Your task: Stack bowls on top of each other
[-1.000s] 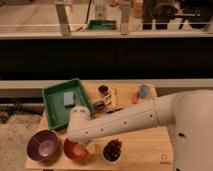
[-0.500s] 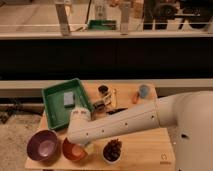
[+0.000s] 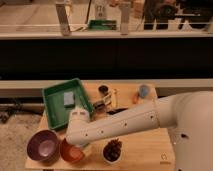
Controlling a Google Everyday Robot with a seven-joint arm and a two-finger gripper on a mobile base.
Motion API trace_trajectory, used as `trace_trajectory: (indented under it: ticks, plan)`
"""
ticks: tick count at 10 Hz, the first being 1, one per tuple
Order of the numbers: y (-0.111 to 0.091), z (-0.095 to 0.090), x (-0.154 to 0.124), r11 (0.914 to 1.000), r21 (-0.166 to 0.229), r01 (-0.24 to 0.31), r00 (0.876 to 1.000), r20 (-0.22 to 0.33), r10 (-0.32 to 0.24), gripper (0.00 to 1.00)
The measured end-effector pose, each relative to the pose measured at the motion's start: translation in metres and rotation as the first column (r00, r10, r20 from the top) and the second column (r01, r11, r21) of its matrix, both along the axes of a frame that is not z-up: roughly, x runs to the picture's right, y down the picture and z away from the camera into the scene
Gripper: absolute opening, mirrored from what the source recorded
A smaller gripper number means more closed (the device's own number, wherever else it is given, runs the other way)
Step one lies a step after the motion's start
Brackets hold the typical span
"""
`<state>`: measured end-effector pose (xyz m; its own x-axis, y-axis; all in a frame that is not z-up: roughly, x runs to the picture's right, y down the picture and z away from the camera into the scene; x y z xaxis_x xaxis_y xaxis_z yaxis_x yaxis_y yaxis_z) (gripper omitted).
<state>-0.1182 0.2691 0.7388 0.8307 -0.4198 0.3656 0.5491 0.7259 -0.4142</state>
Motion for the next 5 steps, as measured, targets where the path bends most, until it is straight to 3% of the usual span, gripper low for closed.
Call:
trace_trajectory:
  ticks: [3, 5]
  plan:
    - [-0.0012, -0.0073, -0.0076, 1.0, -0.008, 0.001, 1.0, 0.018, -0.001, 0.51]
    - [0.0031, -0.0074, -0.0085, 0.9998, -0.016, -0.006, 1.0, 0.023, 0.007, 0.54]
